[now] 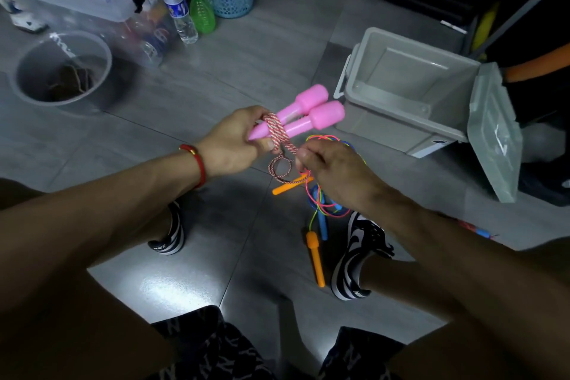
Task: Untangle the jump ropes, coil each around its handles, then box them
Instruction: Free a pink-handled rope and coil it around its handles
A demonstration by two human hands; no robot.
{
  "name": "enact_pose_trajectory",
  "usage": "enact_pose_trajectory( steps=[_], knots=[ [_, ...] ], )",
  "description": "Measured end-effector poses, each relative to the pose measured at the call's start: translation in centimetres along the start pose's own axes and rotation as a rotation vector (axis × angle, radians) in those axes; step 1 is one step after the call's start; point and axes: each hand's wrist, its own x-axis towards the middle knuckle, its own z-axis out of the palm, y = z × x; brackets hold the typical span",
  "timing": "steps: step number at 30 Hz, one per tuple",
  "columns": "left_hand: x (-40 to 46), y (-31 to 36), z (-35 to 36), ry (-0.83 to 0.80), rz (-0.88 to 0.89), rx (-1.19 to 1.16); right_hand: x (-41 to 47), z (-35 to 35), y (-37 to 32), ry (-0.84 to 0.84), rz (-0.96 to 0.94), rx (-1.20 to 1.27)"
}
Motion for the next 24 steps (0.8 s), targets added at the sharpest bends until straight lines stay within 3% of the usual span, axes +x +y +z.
enact_pose_trajectory(
  steps=[6,11,16,20,22,24],
  knots=[
    [0.3,0.2,1.4,0.114,0.131,0.369,-0.4,0.2,-2.5,0.013,0.384,0.713],
    [0.1,1.2,1.7,0.151,0.31,0.489,-0.7,-0.8,-5.0,0.054,0.419,0.786],
    [-0.6,2.8,2.7,0.316,0.509,0.766,-0.2,-1.5,-5.8,0.173,0.41,0.88],
    [-1.4,3.2,3.6,0.276,0.492,0.536,-0.2,-1.3,-4.8,0.319,0.313,0.825],
    [-1.9,3.4,3.3,0.169,0.446,0.356,-0.2,-2.1,-4.2,0.282,0.226,0.783],
    [-1.7,3.8,2.2,0.081,0.278,0.025,-0.3,-3.2,-3.8,0.208,0.121,0.669]
  ],
)
